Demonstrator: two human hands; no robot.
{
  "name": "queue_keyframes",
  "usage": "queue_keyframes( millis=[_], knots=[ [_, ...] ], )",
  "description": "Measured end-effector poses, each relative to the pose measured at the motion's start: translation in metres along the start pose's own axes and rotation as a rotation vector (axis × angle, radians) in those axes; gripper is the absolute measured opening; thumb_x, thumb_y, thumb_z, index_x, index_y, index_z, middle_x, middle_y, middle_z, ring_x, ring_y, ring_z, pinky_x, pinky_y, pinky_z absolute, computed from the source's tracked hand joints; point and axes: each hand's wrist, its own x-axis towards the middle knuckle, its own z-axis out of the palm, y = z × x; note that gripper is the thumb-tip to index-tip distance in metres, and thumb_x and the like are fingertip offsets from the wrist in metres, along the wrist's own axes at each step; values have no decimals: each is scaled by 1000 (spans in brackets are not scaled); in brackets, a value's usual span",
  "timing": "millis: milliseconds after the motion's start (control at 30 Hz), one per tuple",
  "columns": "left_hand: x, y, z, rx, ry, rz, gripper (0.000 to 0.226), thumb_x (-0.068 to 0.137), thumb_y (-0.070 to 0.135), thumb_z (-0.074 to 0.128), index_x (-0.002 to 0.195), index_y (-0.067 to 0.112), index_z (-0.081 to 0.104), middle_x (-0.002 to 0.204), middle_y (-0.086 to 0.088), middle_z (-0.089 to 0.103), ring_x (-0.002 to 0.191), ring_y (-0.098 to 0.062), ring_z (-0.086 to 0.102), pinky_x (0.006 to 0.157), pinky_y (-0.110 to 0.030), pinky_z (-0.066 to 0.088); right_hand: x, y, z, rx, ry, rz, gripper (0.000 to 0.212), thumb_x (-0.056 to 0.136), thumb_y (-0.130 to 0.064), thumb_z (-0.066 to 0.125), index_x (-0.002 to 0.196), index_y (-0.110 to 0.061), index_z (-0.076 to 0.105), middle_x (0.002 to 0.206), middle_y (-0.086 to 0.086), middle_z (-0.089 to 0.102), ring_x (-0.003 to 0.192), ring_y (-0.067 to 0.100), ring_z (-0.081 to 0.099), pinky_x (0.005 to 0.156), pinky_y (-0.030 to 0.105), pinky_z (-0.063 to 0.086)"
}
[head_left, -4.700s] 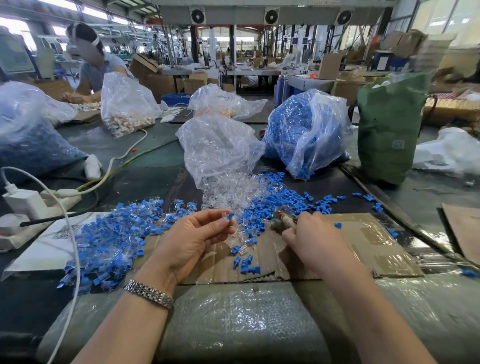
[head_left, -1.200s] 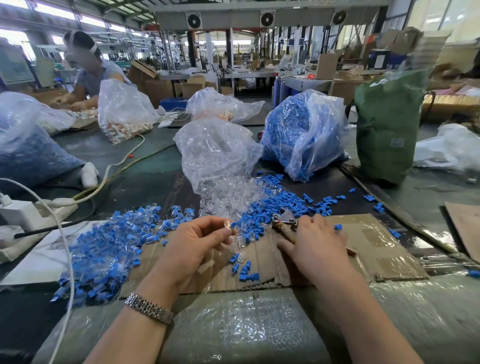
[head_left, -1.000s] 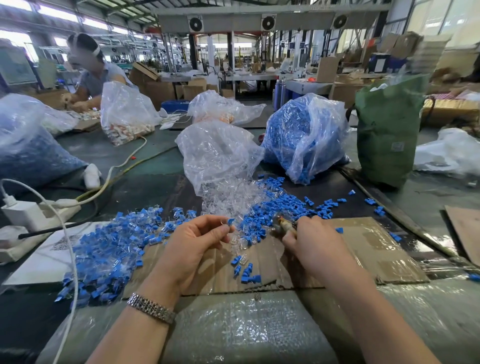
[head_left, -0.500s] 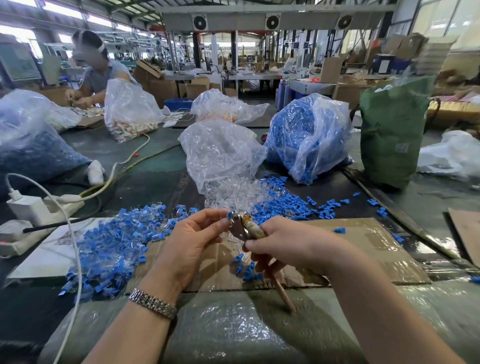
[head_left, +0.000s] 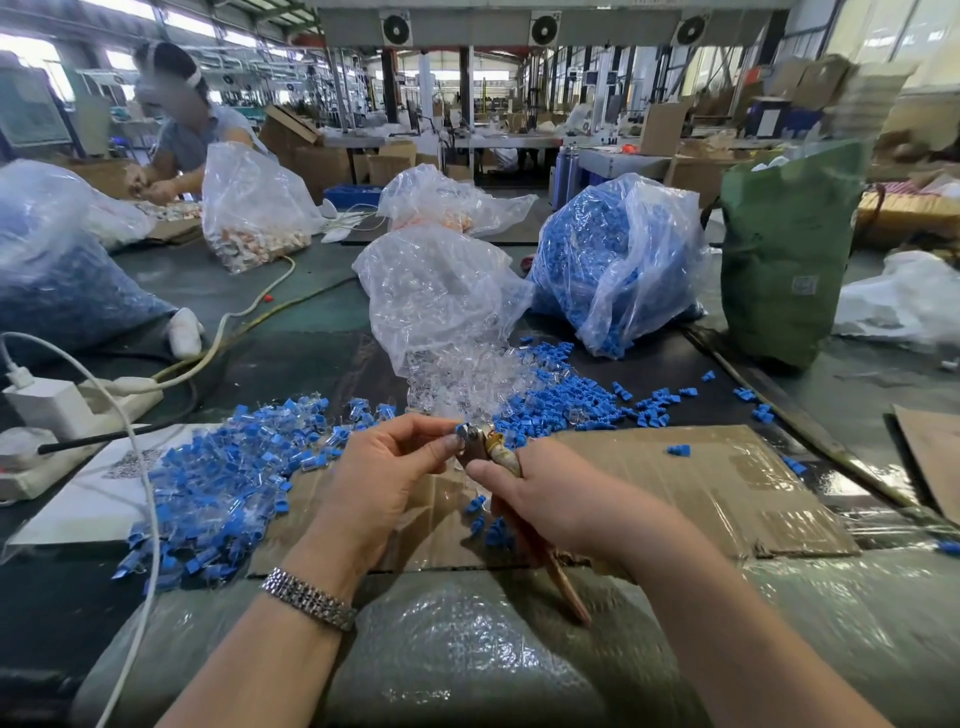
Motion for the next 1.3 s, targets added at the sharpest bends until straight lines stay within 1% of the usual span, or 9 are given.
queue_keyframes(
  millis=[233, 367, 467, 533, 667, 767, 867, 1133, 1300],
  knots=[
    [-2, 4, 2, 86, 73, 63, 16, 78, 28, 78, 93, 31, 79, 90, 1, 78, 79, -10, 69, 74, -25, 58, -3, 3, -8, 137, -61, 46, 56, 96, -62, 50, 83, -8, 61, 71, 7, 57, 63, 24, 60, 81, 51, 60],
    [3, 1, -10, 410, 499, 134, 11, 90, 18, 75, 92, 27, 70, 90, 6, 72, 84, -11, 68, 74, -29, 56, 7, 19, -21, -30, 137, 134, 45, 95, -58, 55, 84, -15, 58, 77, 0, 60, 65, 17, 56, 61, 32, 46],
    [4, -1, -13, 723, 699, 128, 27, 86, 3, 67, 107, 20, 62, 109, -4, 55, 91, -21, 58, 75, -35, 48, 14, 36, -22, -337, 320, 273, 43, 97, -57, 52, 110, -16, 54, 115, 8, 52, 94, 25, 60, 83, 39, 51],
    [3, 0, -8, 791, 645, 198, 31, 85, 1, 64, 109, 20, 61, 109, -2, 52, 86, -16, 55, 69, -24, 43, 17, 48, -17, -468, 358, 335, 52, 96, -58, 52, 124, -15, 49, 127, 12, 46, 111, 30, 56, 95, 47, 49],
    [1, -3, 7, 877, 193, 232, 27, 94, 12, 66, 115, 28, 64, 107, 13, 53, 90, 3, 54, 73, -5, 45, 21, 57, -6, -556, 445, 327, 58, 92, -62, 55, 127, -17, 47, 130, 10, 45, 124, 31, 45, 98, 48, 42],
    [2, -7, 8, 985, -17, 157, 40, 96, 22, 64, 134, 32, 57, 123, 16, 43, 111, -1, 50, 96, -20, 49, 26, 50, -4, -569, 505, 138, 38, 95, -41, 61, 125, -23, 46, 129, 3, 40, 126, 26, 36, 102, 48, 34],
    [0, -5, 10, 963, -19, 174, 31, 96, 23, 65, 126, 33, 61, 119, 18, 45, 114, -3, 50, 102, -28, 50, 32, 42, -5, -609, 444, -47, 26, 95, -19, 56, 118, -31, 56, 121, -5, 42, 121, 21, 35, 100, 47, 29],
    [-2, -3, 12, 908, -12, 204, 17, 94, 22, 69, 107, 33, 67, 102, 20, 51, 93, 2, 54, 80, -16, 47, 37, 47, 10, -571, 483, -167, 15, 97, -37, 58, 111, -37, 62, 116, -12, 47, 117, 17, 31, 95, 45, 20],
    [-1, -5, 10, 923, -2, 171, 16, 92, 24, 71, 104, 34, 66, 102, 17, 54, 94, 0, 55, 84, -17, 49, 36, 50, 14, -605, 518, -244, 12, 98, -40, 55, 107, -36, 62, 113, -15, 51, 112, 16, 33, 86, 38, 17]
  ],
)
